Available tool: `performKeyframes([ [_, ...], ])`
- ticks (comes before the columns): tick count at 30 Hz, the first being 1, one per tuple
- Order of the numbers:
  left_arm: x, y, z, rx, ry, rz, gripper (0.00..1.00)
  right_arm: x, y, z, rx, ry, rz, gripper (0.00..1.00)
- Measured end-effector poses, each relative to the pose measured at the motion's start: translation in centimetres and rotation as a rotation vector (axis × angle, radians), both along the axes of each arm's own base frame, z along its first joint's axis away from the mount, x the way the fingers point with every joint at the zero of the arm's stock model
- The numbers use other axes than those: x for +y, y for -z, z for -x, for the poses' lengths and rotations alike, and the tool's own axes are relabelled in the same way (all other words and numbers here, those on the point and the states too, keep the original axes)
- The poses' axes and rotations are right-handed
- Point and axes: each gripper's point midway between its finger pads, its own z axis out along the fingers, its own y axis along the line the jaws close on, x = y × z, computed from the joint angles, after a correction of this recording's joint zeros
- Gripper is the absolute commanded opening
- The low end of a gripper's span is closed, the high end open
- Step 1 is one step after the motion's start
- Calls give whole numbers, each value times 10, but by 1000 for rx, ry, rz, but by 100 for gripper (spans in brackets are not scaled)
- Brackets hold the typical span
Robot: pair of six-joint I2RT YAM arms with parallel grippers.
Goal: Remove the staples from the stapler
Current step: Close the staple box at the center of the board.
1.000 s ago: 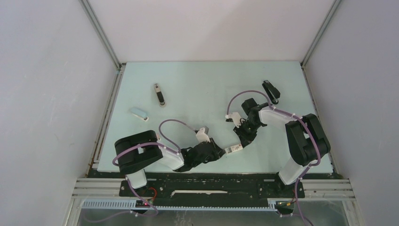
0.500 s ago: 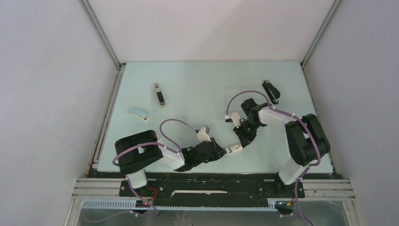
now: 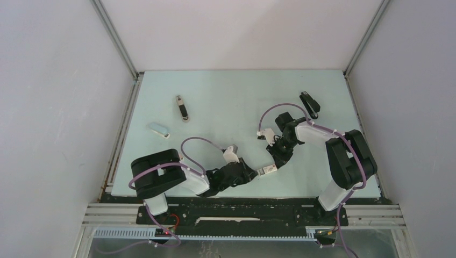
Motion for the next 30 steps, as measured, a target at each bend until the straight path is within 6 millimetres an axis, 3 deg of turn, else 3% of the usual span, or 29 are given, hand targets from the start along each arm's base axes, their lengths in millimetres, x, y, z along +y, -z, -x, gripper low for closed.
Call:
performKeyframes([
  [30,4,-5,1,-26,-2,52,26,2,0,0,-1,-7,0,21],
])
